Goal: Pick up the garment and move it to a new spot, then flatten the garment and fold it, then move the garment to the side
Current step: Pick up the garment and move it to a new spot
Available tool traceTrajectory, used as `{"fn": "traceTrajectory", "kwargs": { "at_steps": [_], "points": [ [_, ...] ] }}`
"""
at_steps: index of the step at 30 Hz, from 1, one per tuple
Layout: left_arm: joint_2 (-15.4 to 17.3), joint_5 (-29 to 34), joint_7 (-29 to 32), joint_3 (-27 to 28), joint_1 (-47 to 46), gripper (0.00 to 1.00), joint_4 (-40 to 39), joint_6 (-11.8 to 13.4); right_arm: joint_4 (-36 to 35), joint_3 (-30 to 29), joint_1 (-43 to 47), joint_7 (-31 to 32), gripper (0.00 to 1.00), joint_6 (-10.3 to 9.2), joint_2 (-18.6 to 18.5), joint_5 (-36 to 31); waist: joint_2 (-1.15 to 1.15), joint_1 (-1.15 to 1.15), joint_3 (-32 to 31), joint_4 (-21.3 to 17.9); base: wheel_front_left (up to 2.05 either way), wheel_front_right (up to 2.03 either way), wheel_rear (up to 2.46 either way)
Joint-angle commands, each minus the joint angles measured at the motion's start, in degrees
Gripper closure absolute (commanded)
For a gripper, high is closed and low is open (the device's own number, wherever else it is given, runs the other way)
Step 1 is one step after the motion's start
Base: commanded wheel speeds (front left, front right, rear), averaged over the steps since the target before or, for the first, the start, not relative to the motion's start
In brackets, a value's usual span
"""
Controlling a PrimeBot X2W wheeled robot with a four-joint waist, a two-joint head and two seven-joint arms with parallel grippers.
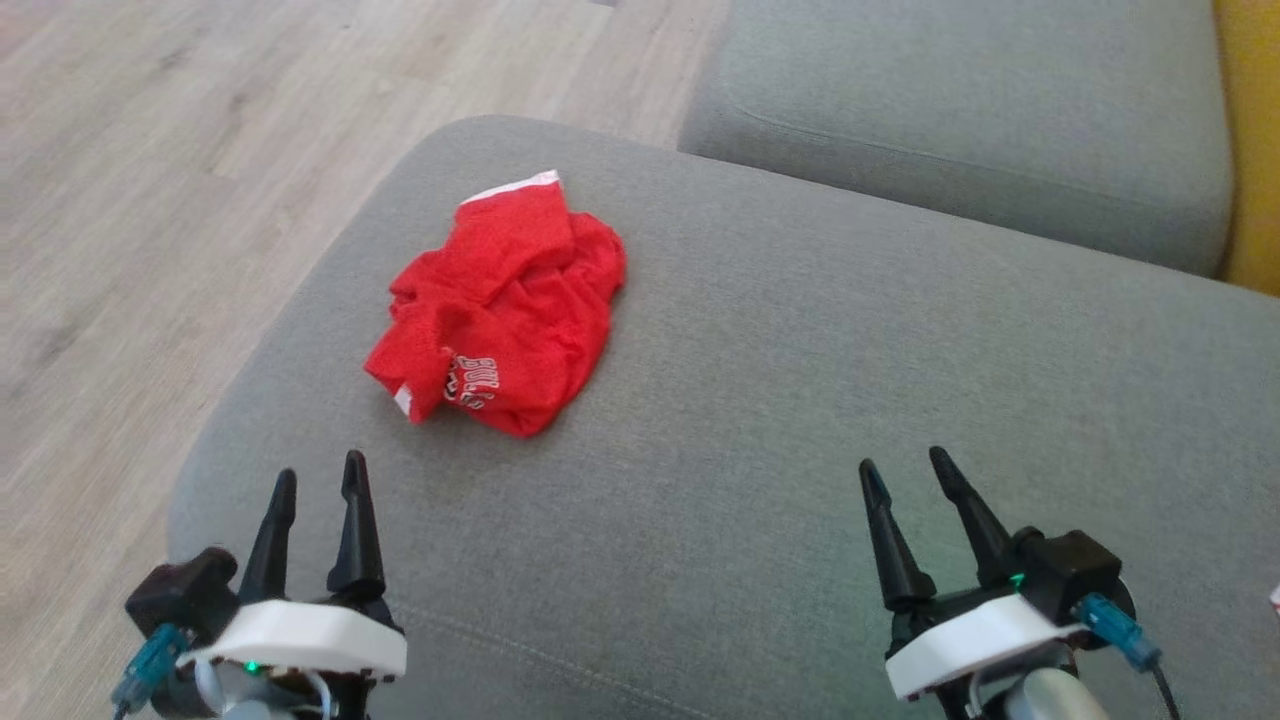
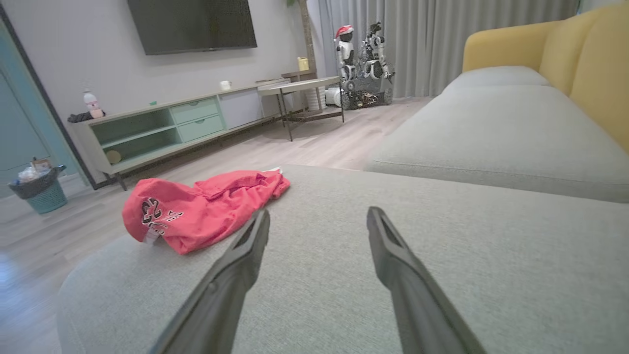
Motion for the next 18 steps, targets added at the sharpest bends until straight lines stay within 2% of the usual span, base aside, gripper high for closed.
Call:
{"fn": "traceTrajectory", "kwargs": {
  "at_steps": [1, 6, 12, 18],
  "points": [
    [0.2, -0.11, -0.69, 1.98, -1.14, 0.0, -2.08, -0.21, -1.38, 1.65, -1.34, -0.72, 0.0, 0.11, -0.23, 0.43, 0.0, 0.0, -0.34, 1.13, 0.0, 0.0, 0.0],
    [0.2, -0.11, -0.69, 2.59, -0.84, 0.0, -2.22, -0.07, -1.13, 2.35, -1.3, -0.75, 0.0, 0.11, -0.23, 0.73, 0.0, 0.0, -0.42, 1.94, 0.0, 0.0, 0.0],
    [0.2, -0.13, -0.69, 3.68, -1.22, 0.0, -2.56, -0.05, -0.97, 2.57, -1.5, -0.77, 0.0, 0.11, -0.23, 0.64, 0.0, 0.0, 0.17, 1.1, 0.0, 0.0, 0.0],
    [0.2, 0.27, -0.69, 8.58, -3.48, 0.0, -1.85, -0.56, -1.48, 1.64, -2.33, -0.76, 0.0, 0.11, -0.23, -0.25, 0.0, 0.0, 2.13, -0.61, 0.0, 0.0, 0.0]
  ]
}}
